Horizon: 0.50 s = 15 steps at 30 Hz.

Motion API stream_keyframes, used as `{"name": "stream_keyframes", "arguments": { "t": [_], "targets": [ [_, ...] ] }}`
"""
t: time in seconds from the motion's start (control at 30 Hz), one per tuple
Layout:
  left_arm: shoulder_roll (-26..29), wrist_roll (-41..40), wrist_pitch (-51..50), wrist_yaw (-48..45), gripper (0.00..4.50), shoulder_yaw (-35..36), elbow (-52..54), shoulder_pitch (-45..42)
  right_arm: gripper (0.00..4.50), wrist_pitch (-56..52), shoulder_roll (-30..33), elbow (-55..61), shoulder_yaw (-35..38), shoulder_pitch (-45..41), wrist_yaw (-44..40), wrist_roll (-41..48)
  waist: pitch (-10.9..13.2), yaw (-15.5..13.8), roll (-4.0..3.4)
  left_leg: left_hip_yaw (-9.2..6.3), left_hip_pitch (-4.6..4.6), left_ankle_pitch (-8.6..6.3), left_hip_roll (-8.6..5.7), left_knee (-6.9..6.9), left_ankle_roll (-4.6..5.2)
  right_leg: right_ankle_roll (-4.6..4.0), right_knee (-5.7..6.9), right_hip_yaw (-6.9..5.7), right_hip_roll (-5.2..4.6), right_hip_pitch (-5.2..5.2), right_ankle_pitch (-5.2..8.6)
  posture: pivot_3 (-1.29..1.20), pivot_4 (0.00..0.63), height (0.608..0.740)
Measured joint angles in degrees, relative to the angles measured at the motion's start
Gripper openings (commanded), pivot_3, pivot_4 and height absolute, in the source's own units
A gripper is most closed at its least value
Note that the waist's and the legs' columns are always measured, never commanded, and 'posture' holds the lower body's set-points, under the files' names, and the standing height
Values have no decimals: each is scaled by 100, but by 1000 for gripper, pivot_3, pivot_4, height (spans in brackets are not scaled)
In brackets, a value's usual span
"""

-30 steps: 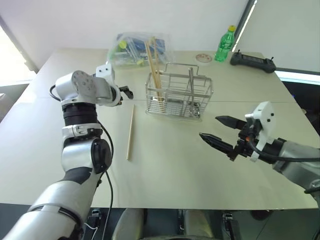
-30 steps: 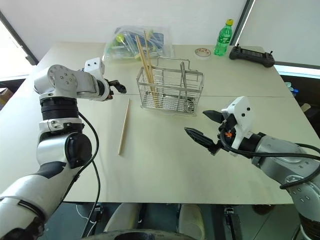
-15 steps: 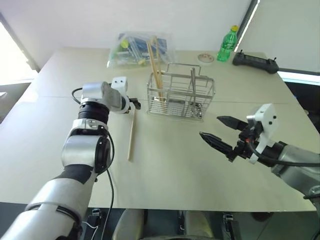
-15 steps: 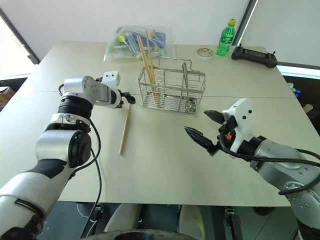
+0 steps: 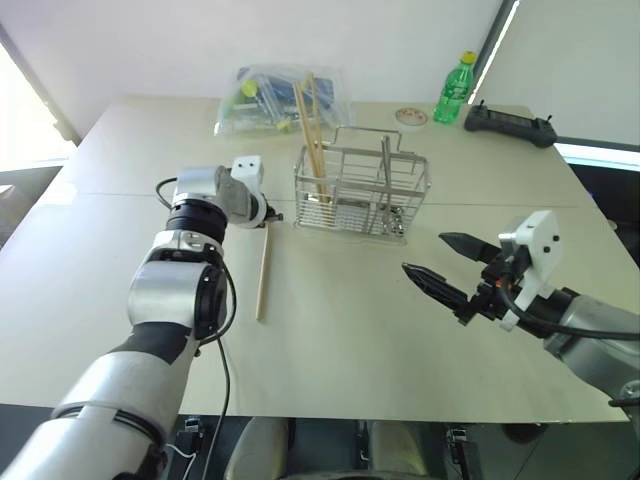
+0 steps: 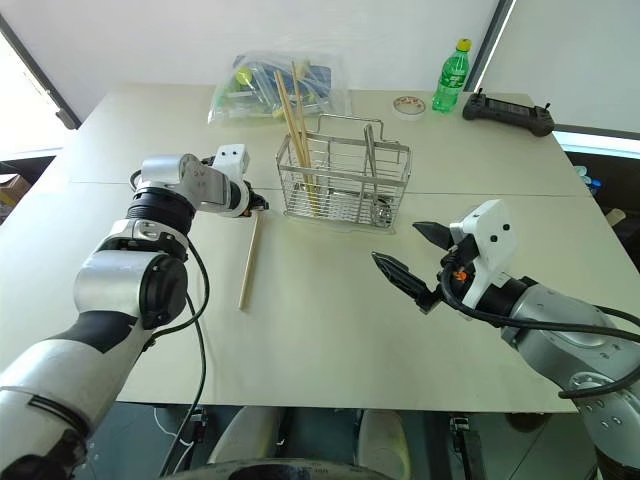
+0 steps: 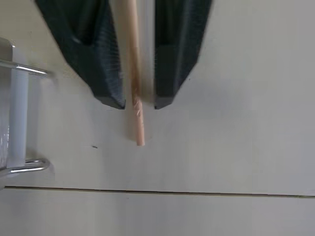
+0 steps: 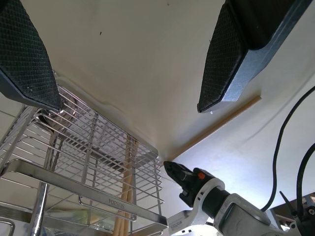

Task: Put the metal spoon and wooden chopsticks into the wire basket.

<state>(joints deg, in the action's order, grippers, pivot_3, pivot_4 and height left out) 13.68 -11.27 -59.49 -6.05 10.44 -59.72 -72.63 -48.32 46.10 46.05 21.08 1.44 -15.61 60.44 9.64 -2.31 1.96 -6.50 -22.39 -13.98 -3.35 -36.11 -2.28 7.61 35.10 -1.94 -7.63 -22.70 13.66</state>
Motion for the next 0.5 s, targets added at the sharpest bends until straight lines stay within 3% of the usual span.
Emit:
{"name": "stream_keyframes", "arguments": {
  "t": [0.37, 0.5],
  "targets": [
    [128, -82, -56, 204, 38, 376, -70, -26, 4500, 0, 144, -37, 130, 67, -264, -1, 0, 23, 0, 2, 1, 0, 1, 1, 0, 1, 1, 0, 2, -2, 0, 0, 150, 690],
    [552, -53, 1018, 109, 38, 437, -88, -90, 4500, -11, 242, -142, 184, 64, -329, 21, 2, 32, 2, 2, -1, 0, 7, 4, -1, -3, 3, 0, 7, -10, -2, 0, 150, 690]
  ]
}}
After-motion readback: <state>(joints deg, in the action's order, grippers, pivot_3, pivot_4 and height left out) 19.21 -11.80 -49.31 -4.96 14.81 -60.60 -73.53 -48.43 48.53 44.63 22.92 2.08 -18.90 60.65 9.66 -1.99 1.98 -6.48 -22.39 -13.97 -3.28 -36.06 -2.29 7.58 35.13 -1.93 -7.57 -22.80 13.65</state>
